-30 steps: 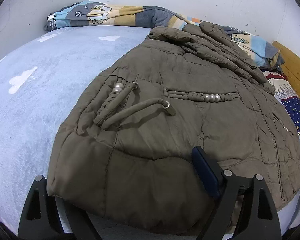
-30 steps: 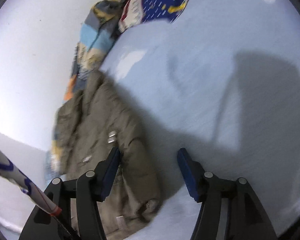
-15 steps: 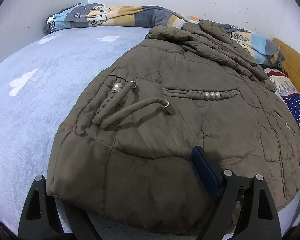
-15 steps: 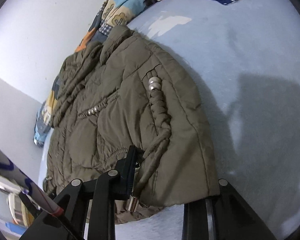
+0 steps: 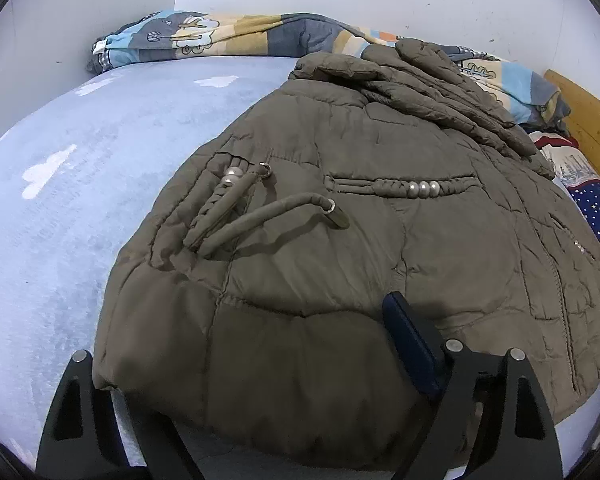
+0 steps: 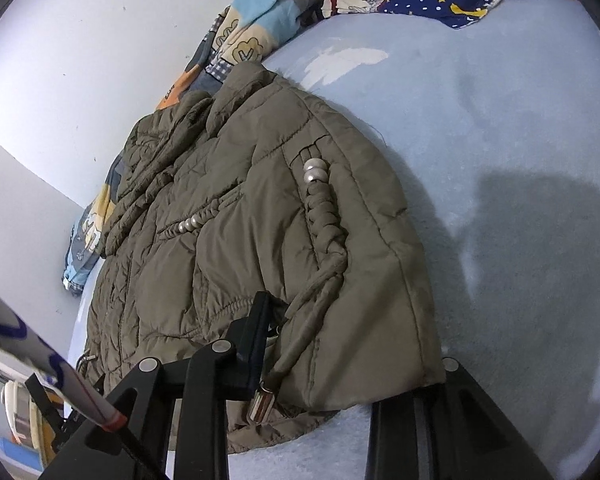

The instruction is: Fold large clothes

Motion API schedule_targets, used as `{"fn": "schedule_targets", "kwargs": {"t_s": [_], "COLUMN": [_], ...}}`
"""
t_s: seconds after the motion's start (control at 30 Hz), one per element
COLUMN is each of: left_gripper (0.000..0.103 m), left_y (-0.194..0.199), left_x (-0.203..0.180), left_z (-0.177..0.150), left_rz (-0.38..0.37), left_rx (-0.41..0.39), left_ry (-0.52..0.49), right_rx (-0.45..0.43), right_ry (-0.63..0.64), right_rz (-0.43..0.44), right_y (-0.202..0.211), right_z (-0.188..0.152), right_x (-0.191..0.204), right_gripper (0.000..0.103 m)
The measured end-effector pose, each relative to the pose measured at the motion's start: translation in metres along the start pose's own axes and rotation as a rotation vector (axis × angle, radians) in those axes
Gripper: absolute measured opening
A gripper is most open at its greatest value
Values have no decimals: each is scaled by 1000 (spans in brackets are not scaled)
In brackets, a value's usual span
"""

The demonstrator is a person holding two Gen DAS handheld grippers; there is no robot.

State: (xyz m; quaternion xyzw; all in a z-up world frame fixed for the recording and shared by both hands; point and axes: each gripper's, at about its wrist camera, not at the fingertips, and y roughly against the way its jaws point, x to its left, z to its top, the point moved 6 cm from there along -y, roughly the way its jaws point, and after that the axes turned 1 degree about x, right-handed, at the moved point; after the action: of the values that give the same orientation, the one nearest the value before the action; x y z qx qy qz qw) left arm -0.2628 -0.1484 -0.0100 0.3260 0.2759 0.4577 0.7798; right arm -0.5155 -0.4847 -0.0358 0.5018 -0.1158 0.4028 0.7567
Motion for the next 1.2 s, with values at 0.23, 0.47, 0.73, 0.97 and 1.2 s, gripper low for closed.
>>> {"fn": "schedule_targets", "kwargs": {"t_s": [0.23, 0.47, 0.73, 0.97, 1.2], "left_gripper": [83, 81, 47, 25, 20], "left_y": [1, 2, 8, 22, 45], "left_x": [-1, -2, -14, -22, -22], "left_z": [-1, -2, -2, 2, 4], "left_rz": [20, 29, 28, 16, 7], "left_rx": [-7, -16, -38, -95, -141], "left_ry": [-16, -24, -90, -127, -148], "right_rx": [-14, -18, 17, -32, -96], "right_ry": [9, 18, -3, 62, 150], "right_rz": [-2, -13, -37, -42, -43], "right_y": [2, 2, -3, 8, 37], "right_z": [-2, -1, 3, 8, 9], "right_x": [2, 2, 3, 15, 32], "right_gripper": [32, 32, 35, 19, 16]}}
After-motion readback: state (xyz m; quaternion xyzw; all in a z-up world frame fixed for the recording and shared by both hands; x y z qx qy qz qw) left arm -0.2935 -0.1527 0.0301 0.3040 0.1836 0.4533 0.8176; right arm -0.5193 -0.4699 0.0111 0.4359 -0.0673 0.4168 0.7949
